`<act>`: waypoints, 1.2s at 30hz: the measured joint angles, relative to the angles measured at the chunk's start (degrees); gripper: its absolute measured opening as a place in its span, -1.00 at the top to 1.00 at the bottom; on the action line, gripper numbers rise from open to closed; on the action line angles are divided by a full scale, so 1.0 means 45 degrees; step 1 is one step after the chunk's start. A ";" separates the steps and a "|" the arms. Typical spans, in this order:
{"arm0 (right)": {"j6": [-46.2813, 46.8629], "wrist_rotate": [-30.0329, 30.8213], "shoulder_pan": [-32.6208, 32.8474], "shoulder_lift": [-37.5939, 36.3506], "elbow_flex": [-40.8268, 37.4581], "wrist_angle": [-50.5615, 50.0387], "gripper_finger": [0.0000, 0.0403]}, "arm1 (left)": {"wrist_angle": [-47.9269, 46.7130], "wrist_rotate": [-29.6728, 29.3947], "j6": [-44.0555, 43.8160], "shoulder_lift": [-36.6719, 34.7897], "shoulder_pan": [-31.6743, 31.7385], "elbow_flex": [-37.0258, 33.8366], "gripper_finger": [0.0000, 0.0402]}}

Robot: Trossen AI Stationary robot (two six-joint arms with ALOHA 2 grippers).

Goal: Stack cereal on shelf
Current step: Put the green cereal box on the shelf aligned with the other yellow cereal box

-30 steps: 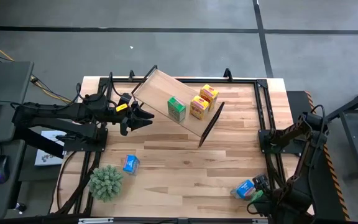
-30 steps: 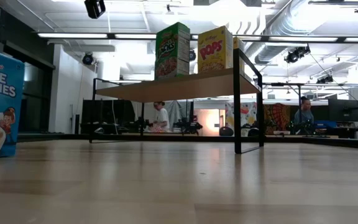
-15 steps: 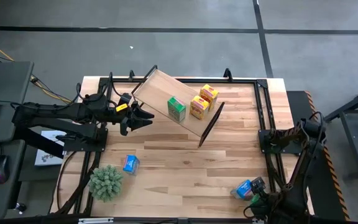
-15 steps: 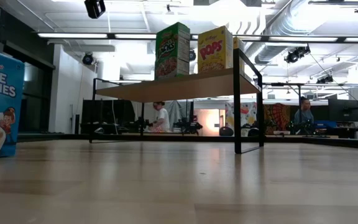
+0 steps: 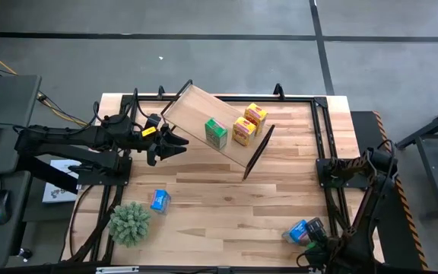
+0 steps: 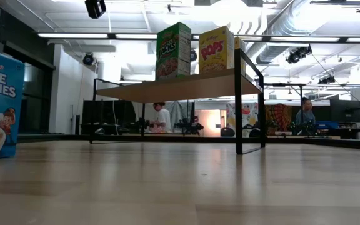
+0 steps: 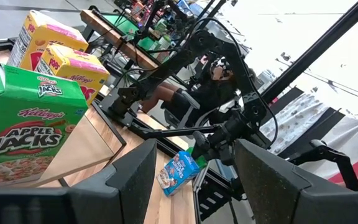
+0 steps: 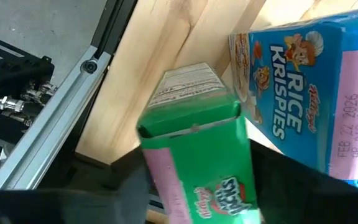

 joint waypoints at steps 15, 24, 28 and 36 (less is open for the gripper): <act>0.2613 -0.1152 -0.1421 -0.3017 0.2169 0.0644 0.34 | 0.0000 0.0002 0.0680 0.0000 0.0000 0.0000 -0.05; -0.0278 0.5834 -0.5188 -0.4321 0.6041 0.1441 0.34 | 0.0000 -0.0002 0.0680 0.0000 0.0002 0.0000 -0.05; -0.4471 0.8248 -0.7334 -0.3607 0.7766 0.1854 0.34 | 0.0010 -0.0002 0.0268 0.0000 0.0000 0.0000 -0.05; -0.6243 0.9057 -1.2276 -0.1390 1.0710 0.2336 0.34 | 0.0171 -0.0002 0.0192 -0.0005 0.0000 0.0005 -0.05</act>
